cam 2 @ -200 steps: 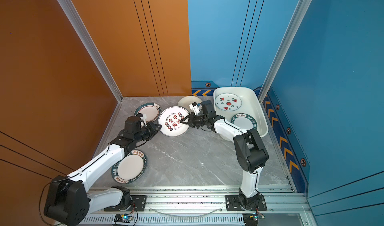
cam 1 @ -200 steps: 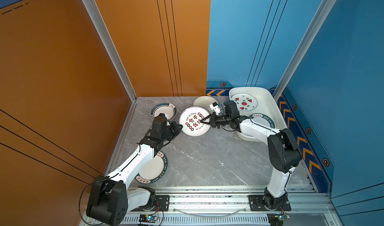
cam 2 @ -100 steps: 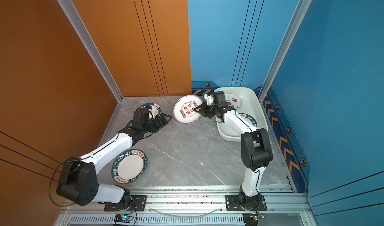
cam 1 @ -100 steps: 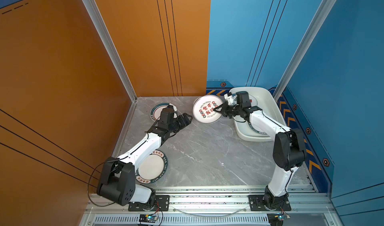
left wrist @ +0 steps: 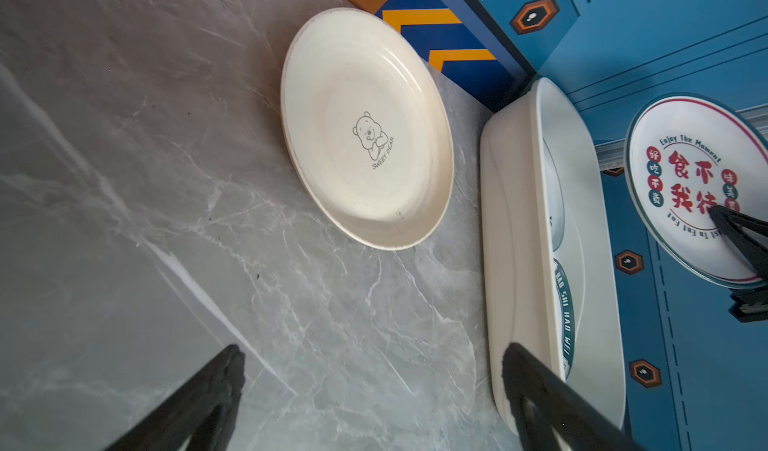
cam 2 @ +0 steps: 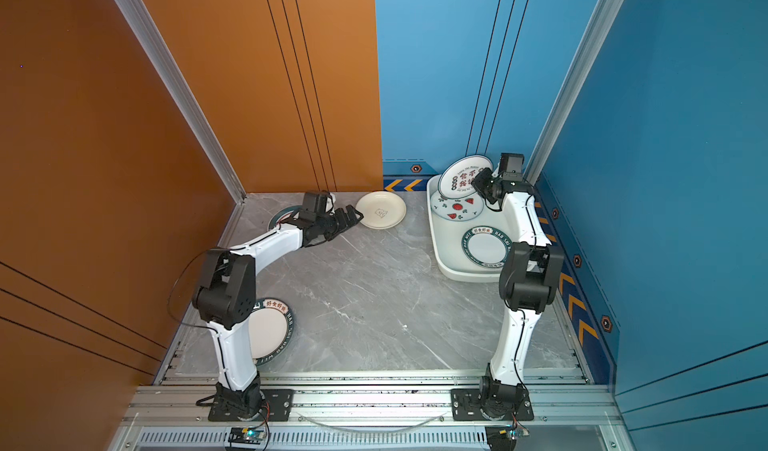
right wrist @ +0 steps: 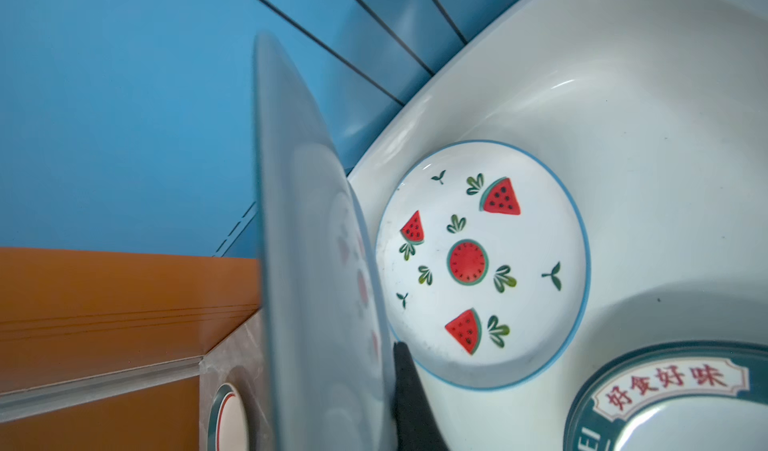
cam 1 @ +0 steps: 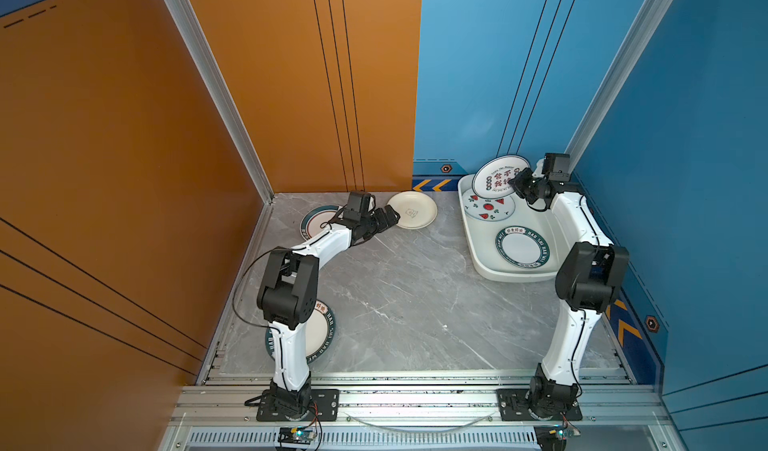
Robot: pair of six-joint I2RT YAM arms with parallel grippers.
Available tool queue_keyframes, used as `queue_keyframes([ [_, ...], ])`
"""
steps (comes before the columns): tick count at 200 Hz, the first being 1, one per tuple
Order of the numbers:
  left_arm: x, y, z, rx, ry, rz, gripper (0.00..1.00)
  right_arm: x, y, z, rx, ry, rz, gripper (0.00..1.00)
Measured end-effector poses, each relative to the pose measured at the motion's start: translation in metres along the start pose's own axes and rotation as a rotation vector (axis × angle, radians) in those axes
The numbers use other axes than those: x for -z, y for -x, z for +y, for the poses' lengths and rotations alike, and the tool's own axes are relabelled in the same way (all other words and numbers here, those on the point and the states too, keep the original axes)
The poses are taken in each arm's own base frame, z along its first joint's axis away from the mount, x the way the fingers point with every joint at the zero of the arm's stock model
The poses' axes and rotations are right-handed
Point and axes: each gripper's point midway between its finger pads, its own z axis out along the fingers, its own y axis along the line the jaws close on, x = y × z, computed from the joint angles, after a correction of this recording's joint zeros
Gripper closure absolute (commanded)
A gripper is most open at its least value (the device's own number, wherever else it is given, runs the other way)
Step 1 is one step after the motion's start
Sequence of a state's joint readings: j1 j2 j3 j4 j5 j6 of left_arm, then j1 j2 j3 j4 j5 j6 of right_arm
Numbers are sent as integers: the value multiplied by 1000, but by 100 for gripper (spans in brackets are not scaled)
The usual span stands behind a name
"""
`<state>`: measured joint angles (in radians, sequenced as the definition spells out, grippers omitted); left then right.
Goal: Place the plates into the plastic bin on the countertop
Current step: 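Carry the red-text plate into the bin with right gripper while left gripper withdraws, then lower the plate onto the watermelon plate, open right gripper while left reaches bear plate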
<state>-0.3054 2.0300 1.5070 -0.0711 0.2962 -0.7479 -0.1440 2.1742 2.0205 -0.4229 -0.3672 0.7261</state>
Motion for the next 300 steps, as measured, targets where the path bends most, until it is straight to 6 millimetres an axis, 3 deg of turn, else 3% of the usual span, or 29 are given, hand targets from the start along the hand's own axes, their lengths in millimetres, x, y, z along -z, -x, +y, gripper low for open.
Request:
queue_keyframes([
  [25, -20, 2, 10, 10, 20, 17, 2, -33, -8, -32, -45, -79, 40, 100],
  [48, -34, 5, 13, 13, 33, 30, 2, -50, -18, -50, -84, -121, 75, 100],
  [108, -65, 8, 25, 7, 76, 67, 1, -54, -27, -60, -106, -174, 84, 100],
  [169, -90, 12, 35, 6, 103, 84, 3, -58, -35, -65, -105, -192, 95, 91],
  [202, -99, 17, 34, 15, 96, 76, 12, -59, -37, -64, -87, -197, 93, 74],
  [219, -103, 18, 34, 16, 95, 74, 27, -60, -44, -70, -68, -229, 106, 69],
  [300, -113, 15, 42, 27, 111, 82, 68, -59, -64, -79, 20, -328, 138, 55],
])
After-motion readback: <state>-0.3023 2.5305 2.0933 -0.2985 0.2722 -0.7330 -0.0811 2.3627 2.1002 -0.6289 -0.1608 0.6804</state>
